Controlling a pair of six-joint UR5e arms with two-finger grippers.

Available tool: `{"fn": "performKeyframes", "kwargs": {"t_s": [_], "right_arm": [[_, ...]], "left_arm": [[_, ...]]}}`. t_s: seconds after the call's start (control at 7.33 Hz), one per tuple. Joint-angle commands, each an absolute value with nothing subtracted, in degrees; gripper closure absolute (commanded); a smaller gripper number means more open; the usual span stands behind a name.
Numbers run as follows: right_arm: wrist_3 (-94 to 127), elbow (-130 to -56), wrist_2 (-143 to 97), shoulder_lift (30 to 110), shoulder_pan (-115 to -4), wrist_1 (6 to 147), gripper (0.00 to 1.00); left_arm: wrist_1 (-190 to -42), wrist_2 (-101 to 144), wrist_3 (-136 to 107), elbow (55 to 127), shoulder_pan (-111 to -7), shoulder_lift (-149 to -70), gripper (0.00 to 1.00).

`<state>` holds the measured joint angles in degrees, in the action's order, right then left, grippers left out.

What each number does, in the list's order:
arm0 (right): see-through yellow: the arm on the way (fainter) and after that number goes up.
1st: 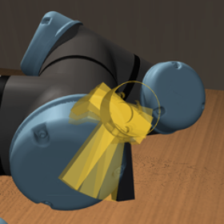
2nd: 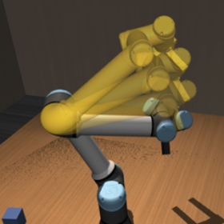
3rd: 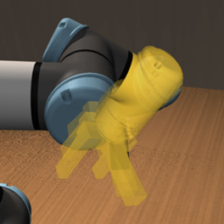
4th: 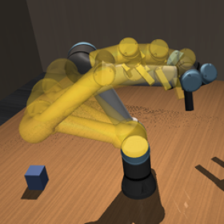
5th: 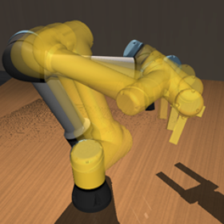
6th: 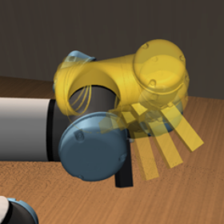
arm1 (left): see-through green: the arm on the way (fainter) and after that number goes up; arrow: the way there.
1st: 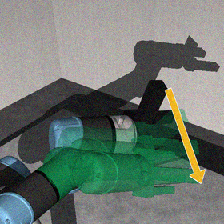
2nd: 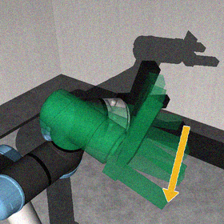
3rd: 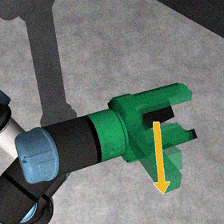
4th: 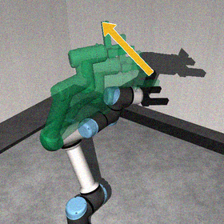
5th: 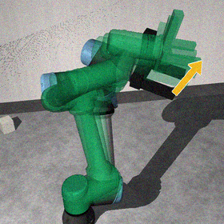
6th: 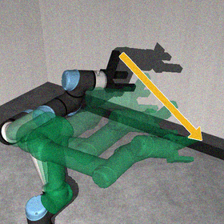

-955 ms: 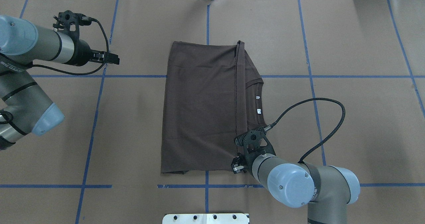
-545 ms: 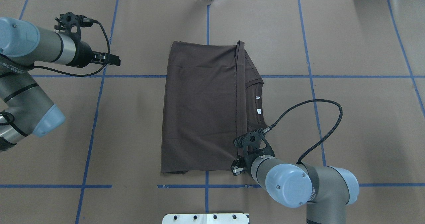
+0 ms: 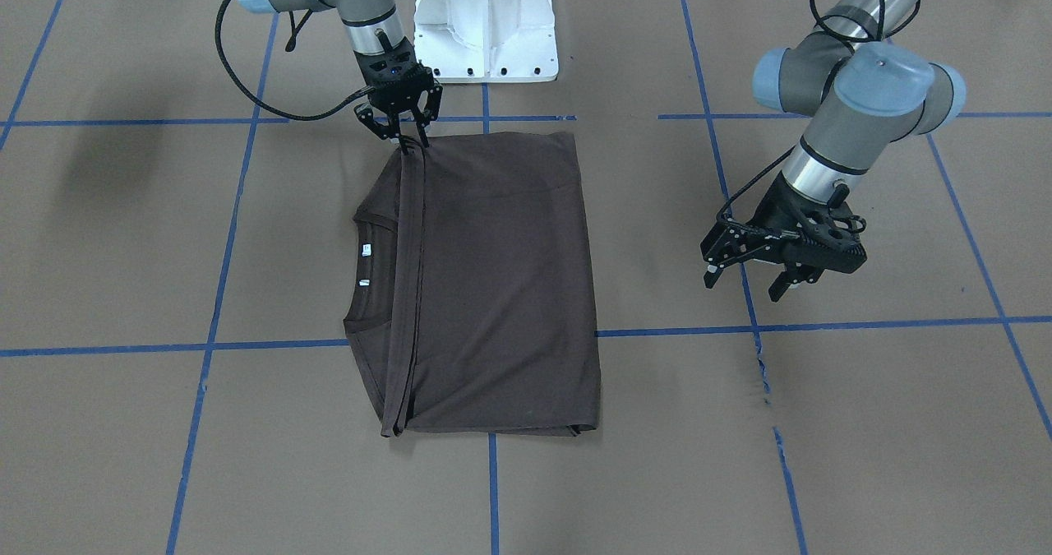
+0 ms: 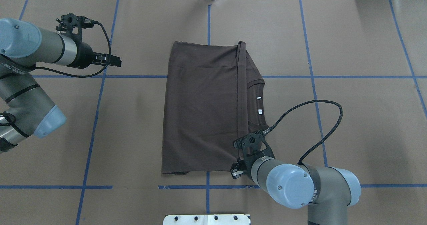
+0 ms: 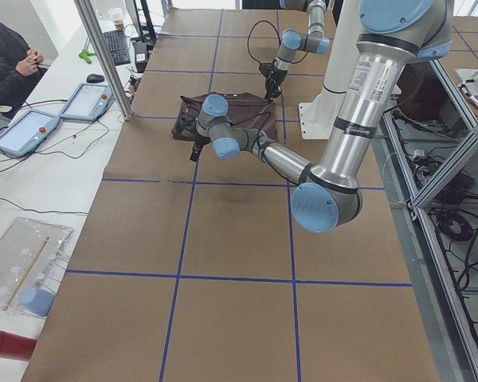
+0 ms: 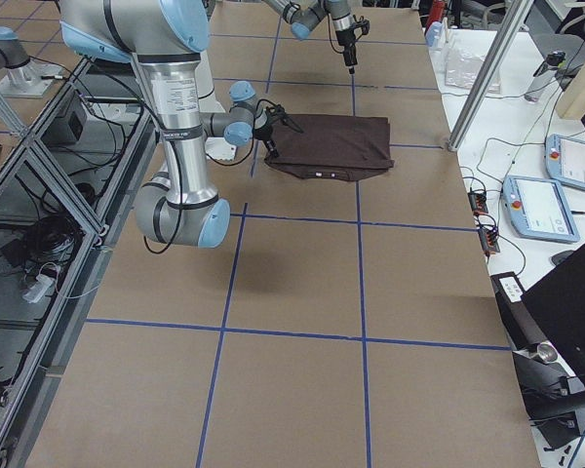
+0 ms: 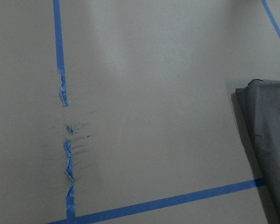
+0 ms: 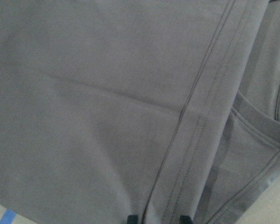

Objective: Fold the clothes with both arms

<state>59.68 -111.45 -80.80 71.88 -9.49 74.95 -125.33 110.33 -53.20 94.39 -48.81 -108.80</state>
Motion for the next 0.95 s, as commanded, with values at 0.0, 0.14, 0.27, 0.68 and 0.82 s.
{"fn": "performKeyframes", "kwargs": {"t_s": [0.0, 0.14, 0.27, 0.68, 0.82], "right_arm": [[59.7, -111.4, -80.9, 72.2, -9.6, 75.0, 0.60], [59.8, -111.4, -80.9, 72.3, -9.7, 75.1, 0.67], [59.9, -111.4, -80.9, 72.4, -9.8, 75.1, 0.79], [60.3, -111.6, -80.4, 72.8, -9.9, 75.3, 1.00], [63.3, -112.1, -80.4, 72.9, -10.0, 75.3, 1.00]], "left_arm": [[-125.3, 110.3, -53.3, 94.3, -48.8, -108.8, 0.00], [-125.3, 110.3, -53.3, 94.4, -48.7, -108.8, 0.00], [-125.3, 110.3, -53.3, 94.3, -48.6, -108.8, 0.00], [-125.3, 110.3, -53.5, 94.3, -48.6, -108.9, 0.00], [-125.3, 110.3, -53.5, 94.2, -48.6, -109.1, 0.00]]}}
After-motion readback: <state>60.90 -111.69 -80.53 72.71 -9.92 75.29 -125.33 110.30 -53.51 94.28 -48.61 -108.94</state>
